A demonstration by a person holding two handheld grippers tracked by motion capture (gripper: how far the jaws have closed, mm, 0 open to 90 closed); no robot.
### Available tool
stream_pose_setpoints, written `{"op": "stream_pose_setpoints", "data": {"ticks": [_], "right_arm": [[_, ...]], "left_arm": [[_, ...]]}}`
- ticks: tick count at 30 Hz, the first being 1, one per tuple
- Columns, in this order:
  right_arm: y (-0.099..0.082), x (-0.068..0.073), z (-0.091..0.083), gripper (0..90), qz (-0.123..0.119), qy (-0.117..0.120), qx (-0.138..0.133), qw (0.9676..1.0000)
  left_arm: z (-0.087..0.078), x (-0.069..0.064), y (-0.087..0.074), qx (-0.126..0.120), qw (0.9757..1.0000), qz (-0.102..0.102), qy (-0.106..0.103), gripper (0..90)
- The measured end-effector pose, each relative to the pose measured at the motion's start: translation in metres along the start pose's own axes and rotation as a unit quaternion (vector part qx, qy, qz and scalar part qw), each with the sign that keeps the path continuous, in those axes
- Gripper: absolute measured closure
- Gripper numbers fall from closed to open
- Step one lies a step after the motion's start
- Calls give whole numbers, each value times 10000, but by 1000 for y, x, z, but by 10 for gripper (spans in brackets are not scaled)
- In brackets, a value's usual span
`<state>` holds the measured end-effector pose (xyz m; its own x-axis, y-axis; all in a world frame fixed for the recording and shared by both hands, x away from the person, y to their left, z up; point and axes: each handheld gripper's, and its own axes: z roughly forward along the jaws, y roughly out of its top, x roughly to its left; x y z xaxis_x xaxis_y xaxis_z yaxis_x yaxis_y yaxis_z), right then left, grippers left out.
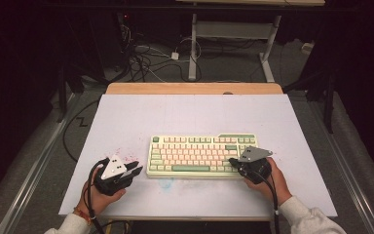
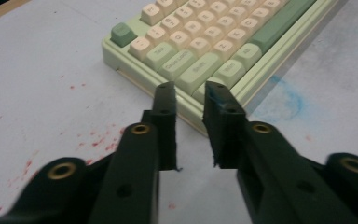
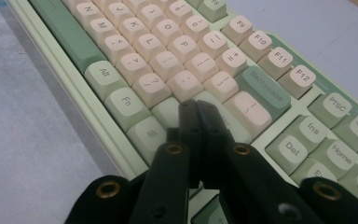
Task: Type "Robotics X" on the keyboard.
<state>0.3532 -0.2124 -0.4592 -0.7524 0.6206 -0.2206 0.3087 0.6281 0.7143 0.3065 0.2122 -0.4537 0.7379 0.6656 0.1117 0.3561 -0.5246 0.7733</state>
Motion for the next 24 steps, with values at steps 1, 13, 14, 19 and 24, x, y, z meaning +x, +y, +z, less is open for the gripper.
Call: {"op": "stream_pose_setpoints", "data": {"ticks": [1, 13, 14, 19, 24], "right_arm": [[0, 0, 0, 900, 6, -2, -2, 10000], [-1, 2, 0, 900, 4, -51, -8, 10000], [-1, 2, 0, 900, 2, -52, -7, 10000], [-1, 1, 0, 900, 0, -48, -11, 10000], [-1, 2, 0, 900, -8, -54, -19, 10000]], "left_arm": [[2, 0, 3, 70, 10000, 27, -2, 832], [23, -6, 38, 415, 9987, 220, -218, 879], [25, -7, 41, 422, 9986, 230, -235, 879], [37, -10, 56, 491, 9978, 354, -284, 879], [48, -12, 68, 585, 9966, 476, -329, 879]]}}
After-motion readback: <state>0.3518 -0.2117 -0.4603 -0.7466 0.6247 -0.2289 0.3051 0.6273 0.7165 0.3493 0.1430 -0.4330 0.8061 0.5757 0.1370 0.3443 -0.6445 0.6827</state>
